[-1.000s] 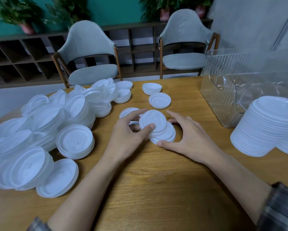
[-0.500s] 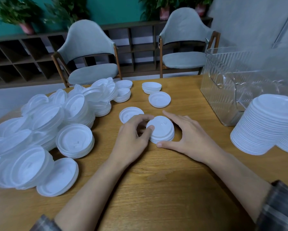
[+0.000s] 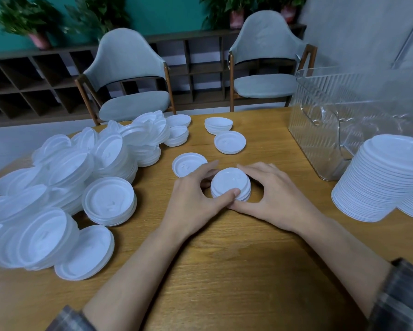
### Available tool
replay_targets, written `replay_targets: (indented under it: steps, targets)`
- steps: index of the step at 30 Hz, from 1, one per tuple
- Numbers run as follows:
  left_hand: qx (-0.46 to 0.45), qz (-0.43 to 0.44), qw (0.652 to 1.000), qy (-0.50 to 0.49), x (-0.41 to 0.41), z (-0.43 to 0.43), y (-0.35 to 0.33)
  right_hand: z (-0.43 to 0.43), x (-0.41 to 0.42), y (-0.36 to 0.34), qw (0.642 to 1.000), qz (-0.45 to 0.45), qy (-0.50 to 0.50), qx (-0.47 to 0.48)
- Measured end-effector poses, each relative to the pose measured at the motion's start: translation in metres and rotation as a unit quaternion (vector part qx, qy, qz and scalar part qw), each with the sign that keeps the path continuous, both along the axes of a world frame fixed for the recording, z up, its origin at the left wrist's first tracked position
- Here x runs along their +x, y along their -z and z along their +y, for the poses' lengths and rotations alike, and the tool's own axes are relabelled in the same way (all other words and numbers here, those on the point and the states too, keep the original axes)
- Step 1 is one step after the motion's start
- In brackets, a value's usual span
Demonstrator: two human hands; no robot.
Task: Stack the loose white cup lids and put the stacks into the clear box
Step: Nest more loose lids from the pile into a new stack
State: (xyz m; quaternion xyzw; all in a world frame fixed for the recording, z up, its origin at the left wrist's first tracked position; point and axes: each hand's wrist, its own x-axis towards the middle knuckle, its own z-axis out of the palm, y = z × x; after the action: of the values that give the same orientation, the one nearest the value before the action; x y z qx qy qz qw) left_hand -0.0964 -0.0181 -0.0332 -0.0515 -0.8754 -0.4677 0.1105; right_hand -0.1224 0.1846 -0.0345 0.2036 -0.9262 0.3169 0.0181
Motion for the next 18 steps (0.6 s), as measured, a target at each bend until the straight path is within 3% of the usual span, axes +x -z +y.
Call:
replay_targets:
  steps: [15, 18]
  targets:
    - [-0.01, -0.011, 0.999, 0.03, -0.0014, -0.0052, -0.001, -0.0019, 0.0005, -0.0037, 1.0, -0.011, 0.001, -0.001]
    - [-0.032, 0.023, 0.999, 0.027, -0.0008, -0.0043, -0.0013, -0.002, 0.0014, -0.0045, 1.0, -0.007, 0.009, -0.006]
